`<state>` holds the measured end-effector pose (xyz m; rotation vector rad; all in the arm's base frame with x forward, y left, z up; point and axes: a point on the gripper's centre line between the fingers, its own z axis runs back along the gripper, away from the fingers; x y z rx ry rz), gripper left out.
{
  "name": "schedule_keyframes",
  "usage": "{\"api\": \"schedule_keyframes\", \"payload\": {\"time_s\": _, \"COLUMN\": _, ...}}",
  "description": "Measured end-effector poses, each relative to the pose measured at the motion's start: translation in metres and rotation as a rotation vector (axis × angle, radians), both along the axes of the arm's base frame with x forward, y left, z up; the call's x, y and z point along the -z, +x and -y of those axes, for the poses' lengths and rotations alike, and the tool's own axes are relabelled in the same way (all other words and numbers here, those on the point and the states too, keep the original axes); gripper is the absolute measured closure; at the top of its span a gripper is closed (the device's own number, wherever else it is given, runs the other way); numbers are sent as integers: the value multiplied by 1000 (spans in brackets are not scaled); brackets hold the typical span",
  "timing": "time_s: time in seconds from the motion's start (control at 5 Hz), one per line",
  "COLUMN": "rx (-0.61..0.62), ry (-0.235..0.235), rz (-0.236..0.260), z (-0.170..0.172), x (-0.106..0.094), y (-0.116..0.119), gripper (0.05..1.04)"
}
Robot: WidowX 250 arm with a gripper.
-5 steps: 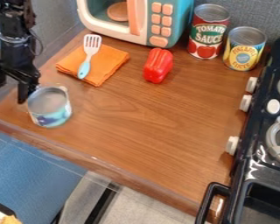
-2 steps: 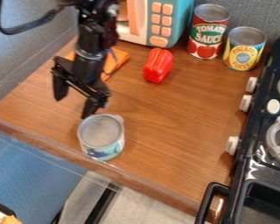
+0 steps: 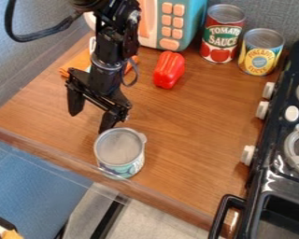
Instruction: Moved the can to the lower center of the table
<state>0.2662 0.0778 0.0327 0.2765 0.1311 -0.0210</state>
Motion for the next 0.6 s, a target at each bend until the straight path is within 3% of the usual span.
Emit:
{"api": "schedule_keyframes", "payload": {"time_s": 0.2, "rx": 9, "ry": -97, "rz": 34, "z": -18, "x": -15, "y": -1, "gripper": 84}}
{"api": "schedule_keyframes", "payload": {"time_s": 0.4, "rx": 83, "ry": -187, "rz": 59, "z": -14, "x": -33, "y": 4, "gripper": 84}}
{"api": "schedule_keyframes", "payload": {"time_s": 0.6, "rx": 149, "ry": -213, "rz": 46, "z": -13, "x": -45, "y": 4, "gripper": 84}}
